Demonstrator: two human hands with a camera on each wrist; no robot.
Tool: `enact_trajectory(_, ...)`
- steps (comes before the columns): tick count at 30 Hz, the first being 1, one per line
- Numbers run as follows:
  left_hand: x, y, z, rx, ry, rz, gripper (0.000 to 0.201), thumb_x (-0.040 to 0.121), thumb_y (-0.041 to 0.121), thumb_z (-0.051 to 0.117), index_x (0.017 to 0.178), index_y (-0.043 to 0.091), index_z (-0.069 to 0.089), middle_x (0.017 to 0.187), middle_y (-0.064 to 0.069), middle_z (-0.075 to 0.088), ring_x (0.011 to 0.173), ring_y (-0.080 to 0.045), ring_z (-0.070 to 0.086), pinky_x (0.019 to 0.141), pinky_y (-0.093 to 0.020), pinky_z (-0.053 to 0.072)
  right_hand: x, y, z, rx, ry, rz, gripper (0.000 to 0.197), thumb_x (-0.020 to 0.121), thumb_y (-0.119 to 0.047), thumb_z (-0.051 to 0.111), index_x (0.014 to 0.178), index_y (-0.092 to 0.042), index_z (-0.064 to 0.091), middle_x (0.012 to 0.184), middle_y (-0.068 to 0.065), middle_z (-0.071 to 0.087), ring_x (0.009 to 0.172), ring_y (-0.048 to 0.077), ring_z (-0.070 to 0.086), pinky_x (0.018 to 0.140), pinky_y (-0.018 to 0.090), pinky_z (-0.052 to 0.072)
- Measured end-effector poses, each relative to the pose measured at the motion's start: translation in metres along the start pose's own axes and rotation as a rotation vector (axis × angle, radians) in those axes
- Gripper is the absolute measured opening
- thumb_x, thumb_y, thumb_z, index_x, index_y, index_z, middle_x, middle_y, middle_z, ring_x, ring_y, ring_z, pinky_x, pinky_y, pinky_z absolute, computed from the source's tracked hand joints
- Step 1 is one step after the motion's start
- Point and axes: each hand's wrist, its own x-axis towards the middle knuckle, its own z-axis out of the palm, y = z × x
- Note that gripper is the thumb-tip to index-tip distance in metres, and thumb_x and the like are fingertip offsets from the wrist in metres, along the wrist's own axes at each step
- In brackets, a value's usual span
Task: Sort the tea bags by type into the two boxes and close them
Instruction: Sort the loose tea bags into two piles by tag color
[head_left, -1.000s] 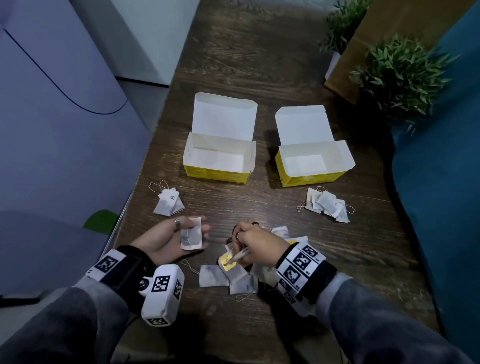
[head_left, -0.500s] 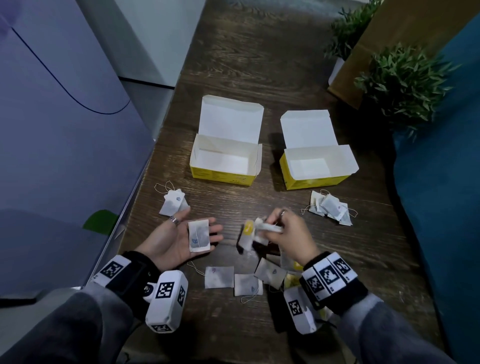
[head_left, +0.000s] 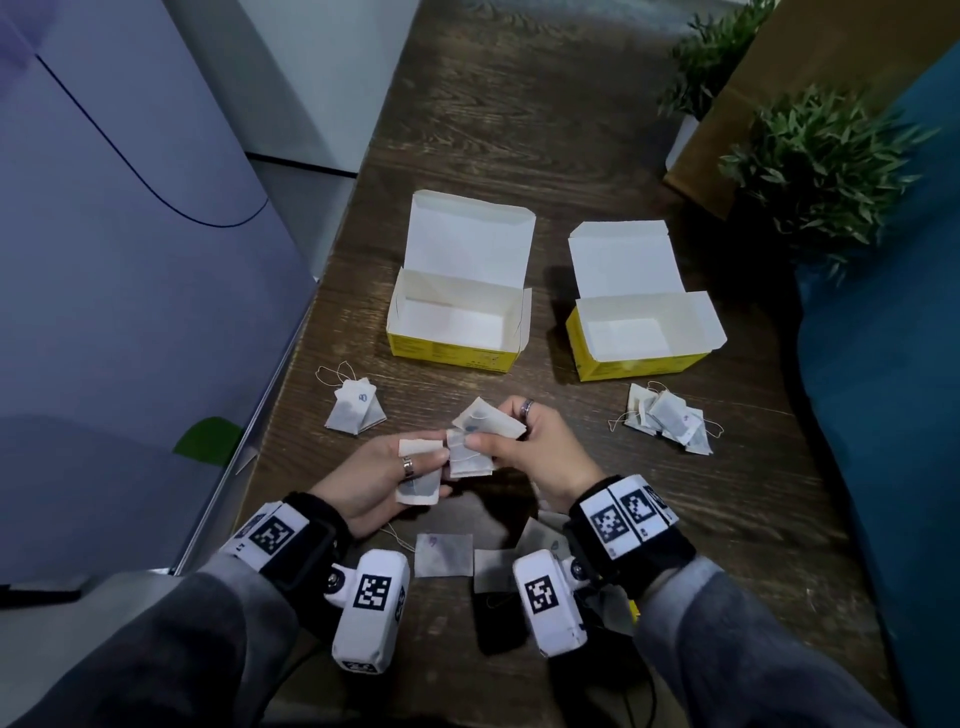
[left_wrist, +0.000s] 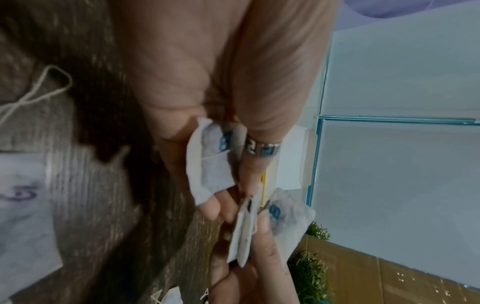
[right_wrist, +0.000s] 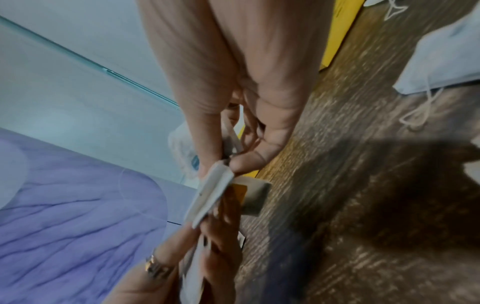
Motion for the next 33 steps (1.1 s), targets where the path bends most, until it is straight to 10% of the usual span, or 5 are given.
enact_trajectory(7,-0.005,-0.005,0.000,0.076,0.069,-0.018,0.028,0.091,-0.004,0.046,0.114,0.004,0.060,0.063,-0.007,0.065,0.055,-0.011,0.060,0.053,-0.019,0.052,-0.011,0.013,-0.021,0.188,0.021,0.192,0.030,0.077,0.008,0.066,0.070,-0.012,0.045,0.069,0.006,0.060,0.056,0.013,0.060,0.051,0.022,0.052)
enact_trajectory(15,-0.015,-0.002,0.006,0.748,0.083,-0.089,0.027,0.096,0.027,0.046,0.116,0.011,0.054,0.085,-0.014,0.073,0.040,-0.012,0.052,0.047,-0.023,0.046,-0.014,0.010,-0.043,-0.321,0.284,-0.015,0.027,0.080,-0.001,0.069,0.067,-0.018,0.052,0.064,-0.002,0.054,0.060,0.013,0.050,0.060,0.027,0.044)
enact_trajectory(21,-0.011,0.013,-0.002,-0.098,-0.014,-0.056,0.055,0.083,0.046,0.052,0.121,0.007,0.055,0.113,-0.018,0.066,0.094,-0.031,0.066,0.075,-0.040,0.058,-0.002,-0.016,0.007,-0.232,-0.054,-0.058,0.024,0.072,-0.004,0.077,0.075,-0.016,0.056,0.070,0.002,0.063,0.059,0.011,0.059,0.054,0.019,0.049)
enact_trajectory(26,-0.012,0.018,0.001,0.040,0.038,0.051,0.040,0.083,0.015,0.062,0.121,0.005,0.054,0.106,-0.015,0.069,0.086,-0.022,0.070,0.066,-0.030,0.059,0.012,-0.017,0.029,-0.360,-0.105,-0.093,0.037,0.069,-0.012,0.080,0.103,-0.016,0.066,0.099,0.002,0.072,0.085,0.015,0.067,0.083,0.041,0.056)
enact_trajectory(33,-0.015,0.039,-0.029,0.315,0.402,0.277,0.016,0.090,0.000,0.051,0.096,0.011,0.062,0.087,-0.010,0.067,0.058,-0.005,0.067,0.054,-0.017,0.055,-0.010,-0.014,-0.027,-0.518,-0.082,0.009,0.028,0.080,-0.020,0.070,0.105,-0.029,0.059,0.097,-0.011,0.063,0.088,0.006,0.060,0.081,0.023,0.048)
